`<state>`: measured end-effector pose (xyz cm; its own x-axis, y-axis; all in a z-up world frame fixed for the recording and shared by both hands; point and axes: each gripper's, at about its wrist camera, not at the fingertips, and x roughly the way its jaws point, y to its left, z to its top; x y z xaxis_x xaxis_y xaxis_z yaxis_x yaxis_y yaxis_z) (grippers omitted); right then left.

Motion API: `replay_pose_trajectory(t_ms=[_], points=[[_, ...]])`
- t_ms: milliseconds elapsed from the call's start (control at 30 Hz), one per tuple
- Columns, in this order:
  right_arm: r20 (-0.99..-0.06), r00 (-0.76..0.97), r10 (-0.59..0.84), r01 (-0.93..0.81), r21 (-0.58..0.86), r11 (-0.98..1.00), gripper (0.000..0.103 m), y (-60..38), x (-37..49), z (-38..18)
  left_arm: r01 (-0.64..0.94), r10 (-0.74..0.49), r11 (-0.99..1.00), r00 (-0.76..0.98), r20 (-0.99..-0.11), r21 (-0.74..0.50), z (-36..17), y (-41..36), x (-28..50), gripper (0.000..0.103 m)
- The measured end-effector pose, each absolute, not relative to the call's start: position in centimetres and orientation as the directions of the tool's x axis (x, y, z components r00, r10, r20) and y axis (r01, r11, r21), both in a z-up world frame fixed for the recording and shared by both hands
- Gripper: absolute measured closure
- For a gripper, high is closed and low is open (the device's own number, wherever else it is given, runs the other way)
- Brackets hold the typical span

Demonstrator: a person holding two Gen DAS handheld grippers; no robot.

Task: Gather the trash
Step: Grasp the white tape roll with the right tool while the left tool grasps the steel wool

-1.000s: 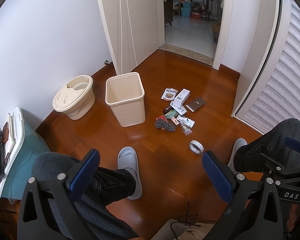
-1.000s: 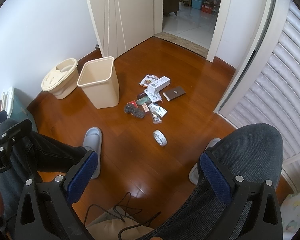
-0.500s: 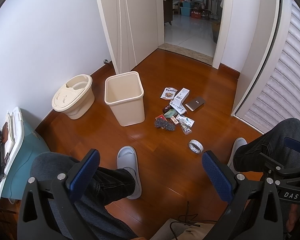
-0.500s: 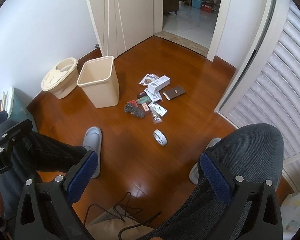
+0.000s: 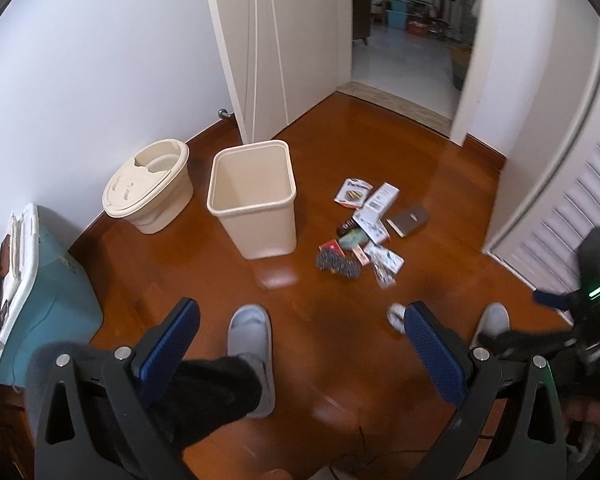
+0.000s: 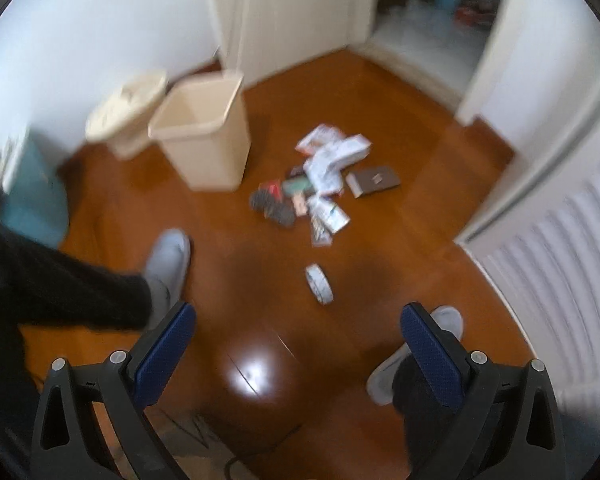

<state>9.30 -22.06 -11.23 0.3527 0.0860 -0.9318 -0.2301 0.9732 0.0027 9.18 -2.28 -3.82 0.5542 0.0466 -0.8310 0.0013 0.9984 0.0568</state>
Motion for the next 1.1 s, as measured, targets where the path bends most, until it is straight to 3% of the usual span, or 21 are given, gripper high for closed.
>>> replay_pose_trajectory(t_ms=[233, 400, 500, 600, 667, 700, 733, 933, 1100], points=[[-0.985, 0.170, 0.025, -0.445, -0.054, 0.894, 0.000, -22.1, 18.7, -24.0, -0.052, 0.115, 0.993, 0.508, -0.854, 0.103, -8.9, -4.6, 17.4, 0.000], [-0.994, -0.053, 0.095, -0.445, 0.109, 0.889, 0.000, -22.2, 23.8, -35.6, -0.082, 0.198, 0.980, 0.446, -0.873, 0.181, -15.5, -5.2, 22.2, 0.000], [-0.992, -0.099, 0.075, -0.483, 0.114, 0.868, 0.000, -21.7, 25.6, -41.4, -0.086, 0.252, 0.968, 0.393, -0.884, 0.238, -20.4, -5.3, 24.6, 0.000], [-0.982, -0.184, 0.045, -0.483, 0.130, 0.866, 0.022, -22.1, 26.2, -46.9, -0.093, 0.278, 0.960, 0.357, -0.892, 0.263, -23.5, -5.2, 25.9, 0.000], [-0.971, -0.236, 0.022, -0.506, 0.142, 0.851, 0.055, -22.2, 26.3, -50.0, -0.109, 0.270, 0.963, 0.327, -0.906, 0.248, -25.6, -5.1, 26.7, 0.000], [-0.968, -0.252, 0.007, -0.516, 0.141, 0.845, 0.063, -22.3, 26.2, -51.4, -0.108, 0.265, 0.964, 0.315, -0.911, 0.244, -26.5, -5.2, 27.1, 0.000], [-0.965, -0.261, 0.004, -0.517, 0.143, 0.844, 0.078, -22.4, 26.1, -52.1, -0.103, 0.267, 0.964, 0.310, -0.912, 0.247, -27.3, -5.3, 27.4, 0.000], [-0.960, -0.272, 0.075, -0.490, 0.205, 0.847, 0.079, -23.8, 27.2, -51.6, -0.105, 0.244, 0.969, 0.280, -0.928, 0.223, -31.4, -4.8, 27.9, 0.000], [-0.962, -0.231, 0.145, -0.469, 0.240, 0.850, 0.079, -27.0, 28.8, -47.8, -0.195, 0.111, 0.978, 0.170, -0.979, 0.076, -37.1, -4.2, 30.2, 0.000]])
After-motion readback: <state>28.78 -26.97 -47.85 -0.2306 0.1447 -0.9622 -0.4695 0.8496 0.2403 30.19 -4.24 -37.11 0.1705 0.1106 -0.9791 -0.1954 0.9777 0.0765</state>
